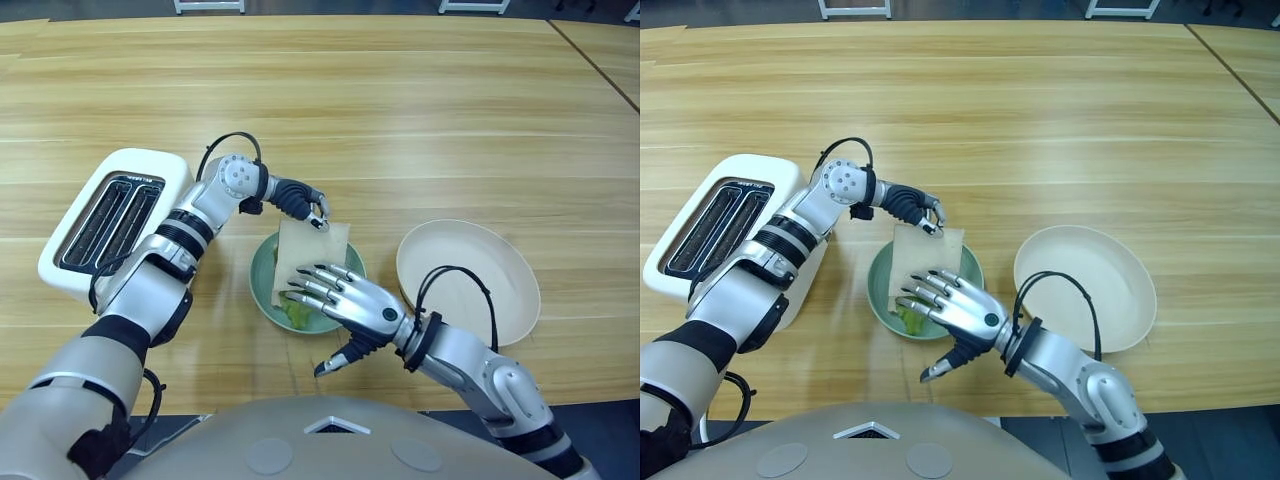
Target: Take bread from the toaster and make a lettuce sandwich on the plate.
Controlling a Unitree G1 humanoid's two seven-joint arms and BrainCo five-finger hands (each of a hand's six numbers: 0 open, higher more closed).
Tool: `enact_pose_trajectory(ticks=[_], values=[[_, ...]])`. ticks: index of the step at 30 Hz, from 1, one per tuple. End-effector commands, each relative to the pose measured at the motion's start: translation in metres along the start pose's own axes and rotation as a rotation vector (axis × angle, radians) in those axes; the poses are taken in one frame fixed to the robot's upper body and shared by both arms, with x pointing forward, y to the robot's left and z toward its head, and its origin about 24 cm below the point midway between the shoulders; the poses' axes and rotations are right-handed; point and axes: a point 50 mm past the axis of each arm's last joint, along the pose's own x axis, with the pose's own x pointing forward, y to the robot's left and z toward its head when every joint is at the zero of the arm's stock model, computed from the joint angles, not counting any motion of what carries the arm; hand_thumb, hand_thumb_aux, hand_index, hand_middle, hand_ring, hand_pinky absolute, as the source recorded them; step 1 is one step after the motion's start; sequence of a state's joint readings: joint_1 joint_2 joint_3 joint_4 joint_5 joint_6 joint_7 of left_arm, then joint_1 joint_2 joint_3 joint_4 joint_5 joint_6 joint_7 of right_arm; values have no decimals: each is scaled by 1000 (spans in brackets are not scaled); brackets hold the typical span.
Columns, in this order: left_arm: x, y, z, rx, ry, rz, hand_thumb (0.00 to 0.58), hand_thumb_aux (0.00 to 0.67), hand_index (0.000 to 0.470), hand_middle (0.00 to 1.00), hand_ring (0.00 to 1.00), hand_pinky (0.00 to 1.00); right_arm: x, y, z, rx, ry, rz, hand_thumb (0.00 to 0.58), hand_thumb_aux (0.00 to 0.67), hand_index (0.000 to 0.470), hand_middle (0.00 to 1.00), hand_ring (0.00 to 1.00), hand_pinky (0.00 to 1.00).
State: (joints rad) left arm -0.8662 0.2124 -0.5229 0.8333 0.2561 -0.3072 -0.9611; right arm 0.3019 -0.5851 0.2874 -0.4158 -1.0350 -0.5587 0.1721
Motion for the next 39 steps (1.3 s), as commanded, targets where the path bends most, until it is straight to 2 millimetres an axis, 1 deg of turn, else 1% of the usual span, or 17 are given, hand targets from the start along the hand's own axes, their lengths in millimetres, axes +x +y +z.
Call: enact_pose_trajectory(ticks=[1,5,9,10,11,12,15,16,17,18,24,26,29,30,31,32,39], values=[[7,-17,-17,-47,48,-15,580,670,470,1000,1000,1000,14,11,-5,16,2,73,0,0,0,0,0,0],[15,-30,-23,-22,91,-70,580,670,470,1000,1000,1000,16,11,-8,167,19,127,0,0,0,0,0,0],[14,-30,-28,149,181,-47,580,670,470,1000,1000,1000,4,12,-9,414,52,233,0,0,0,0,0,0],[13,-25,-26,197,188,-3,550,518,363,1000,1000,1000,0,11,-9,486,65,256,0,0,0,0,0,0],[11,-17,-24,249,190,65,201,129,90,1000,1000,1000,-3,11,-10,561,77,273,0,0,0,0,0,0],[8,-9,-21,287,190,127,0,0,0,702,702,702,-6,9,-10,623,90,283,0,0,0,0,0,0],[-8,21,-11,409,186,346,0,0,0,263,263,263,-13,4,-11,741,118,302,0,0,0,0,0,0],[-16,31,-7,445,186,423,0,0,0,239,239,239,-15,1,-12,748,123,300,0,0,0,0,0,0],[-25,42,-2,478,182,507,0,0,0,75,75,75,-16,-3,-14,748,126,282,0,0,0,0,0,0],[-33,50,1,497,175,566,0,0,0,0,0,0,-16,-7,-17,742,128,260,0,0,0,0,0,0],[-85,70,20,593,118,810,0,0,0,0,0,0,-10,-52,-36,602,148,-95,0,0,0,0,0,0],[-104,65,23,611,123,842,0,0,0,0,0,0,-14,-68,-38,567,147,-207,0,0,0,0,0,0],[-137,32,24,588,152,799,0,0,0,0,0,0,-29,-84,-38,543,153,-271,0,0,0,0,0,0],[-146,15,25,574,166,760,27,16,11,757,757,757,-35,-86,-36,541,155,-265,441,342,240,24,24,24],[-153,-1,28,557,169,721,493,410,288,1000,1000,1000,-41,-86,-35,547,156,-253,580,670,470,757,757,757],[-158,-19,33,537,162,677,580,670,470,1000,1000,1000,-46,-85,-32,559,154,-228,580,670,470,1000,1000,1000],[-167,-130,89,310,26,390,580,670,470,1000,1000,1000,-81,-59,5,671,113,77,580,670,470,1000,1000,1000]])
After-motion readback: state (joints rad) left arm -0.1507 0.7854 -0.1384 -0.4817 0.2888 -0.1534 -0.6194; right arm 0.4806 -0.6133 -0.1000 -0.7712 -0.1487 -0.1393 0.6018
